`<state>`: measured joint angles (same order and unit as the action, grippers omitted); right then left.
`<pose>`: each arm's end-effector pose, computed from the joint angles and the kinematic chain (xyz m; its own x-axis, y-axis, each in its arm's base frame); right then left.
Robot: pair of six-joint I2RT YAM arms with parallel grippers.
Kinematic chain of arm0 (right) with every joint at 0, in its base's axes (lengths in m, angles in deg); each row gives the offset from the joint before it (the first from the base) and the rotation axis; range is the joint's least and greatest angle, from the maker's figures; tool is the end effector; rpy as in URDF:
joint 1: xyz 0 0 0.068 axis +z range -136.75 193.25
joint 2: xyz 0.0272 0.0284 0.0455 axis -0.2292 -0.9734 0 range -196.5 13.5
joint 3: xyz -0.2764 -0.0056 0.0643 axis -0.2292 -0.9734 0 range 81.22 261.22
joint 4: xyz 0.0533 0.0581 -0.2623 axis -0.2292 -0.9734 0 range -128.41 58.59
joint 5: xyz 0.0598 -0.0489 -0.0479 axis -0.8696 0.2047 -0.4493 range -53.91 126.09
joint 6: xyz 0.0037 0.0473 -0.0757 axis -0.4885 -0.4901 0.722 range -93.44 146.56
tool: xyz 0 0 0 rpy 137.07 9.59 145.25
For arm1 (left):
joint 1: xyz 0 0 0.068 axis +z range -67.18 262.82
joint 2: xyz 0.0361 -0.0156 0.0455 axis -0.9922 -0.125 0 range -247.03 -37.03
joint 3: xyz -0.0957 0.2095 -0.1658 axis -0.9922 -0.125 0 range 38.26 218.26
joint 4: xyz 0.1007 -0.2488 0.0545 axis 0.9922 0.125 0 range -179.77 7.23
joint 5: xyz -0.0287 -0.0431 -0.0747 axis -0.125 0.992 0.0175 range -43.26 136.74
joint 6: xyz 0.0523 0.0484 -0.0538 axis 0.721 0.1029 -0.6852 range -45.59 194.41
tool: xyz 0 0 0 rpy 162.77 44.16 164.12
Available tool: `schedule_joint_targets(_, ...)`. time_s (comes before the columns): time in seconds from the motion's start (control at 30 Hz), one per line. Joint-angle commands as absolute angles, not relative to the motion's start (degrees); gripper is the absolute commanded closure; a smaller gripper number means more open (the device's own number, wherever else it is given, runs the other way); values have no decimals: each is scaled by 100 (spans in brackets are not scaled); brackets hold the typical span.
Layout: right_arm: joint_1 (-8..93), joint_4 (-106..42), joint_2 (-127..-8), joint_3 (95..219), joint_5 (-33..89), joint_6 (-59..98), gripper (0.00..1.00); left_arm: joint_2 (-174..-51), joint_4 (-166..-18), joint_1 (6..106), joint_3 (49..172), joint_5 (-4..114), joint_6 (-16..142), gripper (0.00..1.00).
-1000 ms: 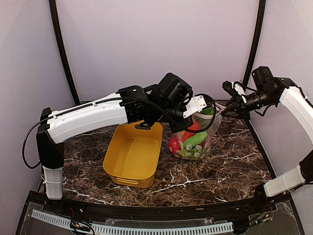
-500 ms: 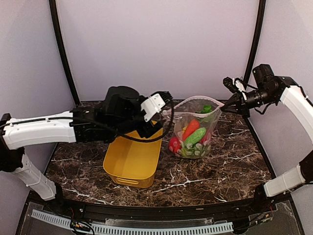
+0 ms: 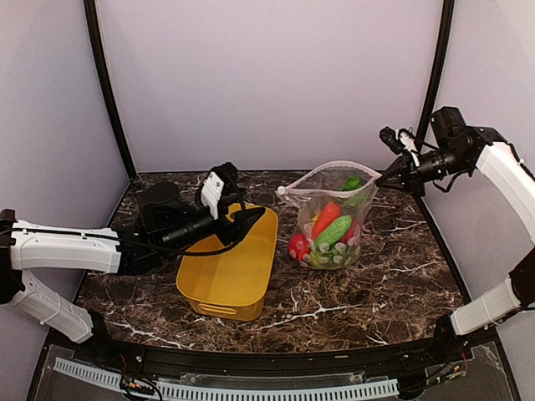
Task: Place the food in the zip-top bag and seal the zipper
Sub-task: Pass from the left arm to the right, then pass from the right arm to the left
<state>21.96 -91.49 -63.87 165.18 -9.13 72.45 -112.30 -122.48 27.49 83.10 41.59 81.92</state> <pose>0.2750 0.0993 0.3669 -0.1766 -0.5387 -0.8238 -0.9352 0.3528 -0.0302 0.2085 -0.2888 0.3068 0.1229 0.0512 -0.9911 0.7586 0.6390 0.1271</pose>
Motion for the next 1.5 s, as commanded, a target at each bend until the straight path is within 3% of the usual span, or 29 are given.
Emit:
schedule_joint_targets(0.0, 2177, -9134, -6407, 16759, -997, 7092, 100, -11502, -13509, 3148, 8174, 5376, 7499, 36)
schedule_joint_targets(0.37, 2186, -9223, -6482, 16832, -1054, 6964, 100, -13023, -14425, 3509, 8827, 6594, 6793, 42)
schedule_joint_targets(0.5, 2182, -9236, -6492, 16825, -1029, 6942, 100, -13410, -14866, 3529, 8988, 7028, 6579, 50)
schedule_joint_targets(0.8, 2182, -9310, -6584, 16893, -1032, 6903, 100, -13978, -15151, 3540, 9412, 7205, 6446, 58)
schedule_joint_targets(0.97, 2185, -9307, -6582, 16868, -1007, 6910, 100, -14107, -15255, 3597, 9498, 7299, 6322, 71)
schedule_joint_targets(1.03, 2186, -9309, -6594, 16858, -1012, 6902, 100, -14132, -15253, 3624, 9535, 7398, 6274, 81)
schedule_joint_targets(1.2, 2178, -9500, -6680, 17247, -859, 6887, 100, -13894, -14870, 3694, 9538, 7374, 6362, 91)
schedule_joint_targets(1.47, 2069, -10034, -6883, 17781, -516, 7285, 100, -12982, -13102, 3710, 9600, 7060, 6936, 96)
